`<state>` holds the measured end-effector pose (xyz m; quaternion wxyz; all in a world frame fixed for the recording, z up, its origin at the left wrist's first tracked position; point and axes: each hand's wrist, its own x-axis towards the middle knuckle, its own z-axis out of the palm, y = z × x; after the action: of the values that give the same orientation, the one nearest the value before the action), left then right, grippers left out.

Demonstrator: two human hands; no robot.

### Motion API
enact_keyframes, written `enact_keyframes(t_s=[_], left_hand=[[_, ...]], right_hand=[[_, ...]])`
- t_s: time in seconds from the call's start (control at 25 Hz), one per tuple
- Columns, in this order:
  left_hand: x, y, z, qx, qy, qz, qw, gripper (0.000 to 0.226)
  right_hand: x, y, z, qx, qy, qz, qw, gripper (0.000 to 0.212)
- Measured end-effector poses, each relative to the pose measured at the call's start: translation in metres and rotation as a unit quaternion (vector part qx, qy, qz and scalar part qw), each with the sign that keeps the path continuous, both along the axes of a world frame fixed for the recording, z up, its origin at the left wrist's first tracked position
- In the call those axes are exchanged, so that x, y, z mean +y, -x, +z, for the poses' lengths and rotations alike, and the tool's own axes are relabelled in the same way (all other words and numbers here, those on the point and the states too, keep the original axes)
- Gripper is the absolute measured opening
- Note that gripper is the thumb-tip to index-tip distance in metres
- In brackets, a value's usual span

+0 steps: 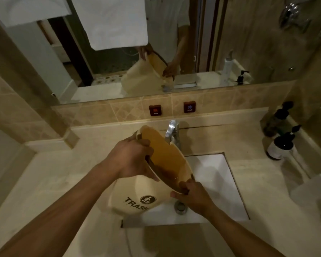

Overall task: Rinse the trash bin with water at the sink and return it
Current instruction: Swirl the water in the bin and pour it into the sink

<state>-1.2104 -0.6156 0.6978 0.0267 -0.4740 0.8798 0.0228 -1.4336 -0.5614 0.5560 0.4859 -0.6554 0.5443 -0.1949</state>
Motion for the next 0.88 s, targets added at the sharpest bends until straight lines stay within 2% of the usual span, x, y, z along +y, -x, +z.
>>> enact_keyframes(t_s=[0.08, 0.12, 0.2, 0.28, 0.32, 0.4, 0.48, 0.72, 0.8, 0.88], left_hand=[[0.000, 0.007, 0.005, -0.014, -0.026, 0.014, 0.999, 0.054], [-0.001, 0.012, 0.005, 0.008, -0.046, 0.027, 0.999, 0.049], [-0.005, 0.024, 0.005, 0.069, -0.123, 0.061, 0.988, 0.031], [-0.011, 0.040, 0.004, 0.048, -0.147, 0.041, 0.987, 0.020], [-0.015, 0.046, 0.006, 0.057, -0.164, 0.058, 0.983, 0.025], [-0.019, 0.056, 0.012, -0.083, -0.135, 0.028, 0.987, 0.046], [-0.020, 0.062, 0.016, -0.149, -0.095, 0.015, 0.984, 0.053], [-0.028, 0.075, 0.017, -0.182, -0.123, 0.008, 0.976, 0.051], [-0.029, 0.076, 0.017, -0.189, -0.127, 0.013, 0.974, 0.053], [-0.030, 0.073, 0.017, -0.193, -0.133, 0.024, 0.972, 0.056]], right_hand=[[0.005, -0.006, -0.011, -0.049, -0.014, -0.035, 0.998, 0.021], [0.007, -0.008, -0.015, -0.063, -0.023, -0.050, 0.997, 0.020], [0.013, -0.008, -0.028, -0.071, -0.033, -0.077, 0.994, 0.019], [0.017, -0.005, -0.039, -0.069, -0.039, -0.107, 0.991, 0.018], [0.018, -0.004, -0.043, -0.078, -0.046, -0.118, 0.989, 0.017], [0.020, -0.004, -0.048, -0.101, -0.065, -0.135, 0.983, 0.017], [0.020, -0.006, -0.049, -0.129, -0.075, -0.140, 0.979, 0.017], [0.027, -0.009, -0.052, -0.166, -0.078, -0.137, 0.973, 0.032], [0.029, -0.011, -0.055, -0.171, -0.072, -0.144, 0.972, 0.047], [0.029, -0.014, -0.057, -0.178, -0.076, -0.145, 0.970, 0.053]])
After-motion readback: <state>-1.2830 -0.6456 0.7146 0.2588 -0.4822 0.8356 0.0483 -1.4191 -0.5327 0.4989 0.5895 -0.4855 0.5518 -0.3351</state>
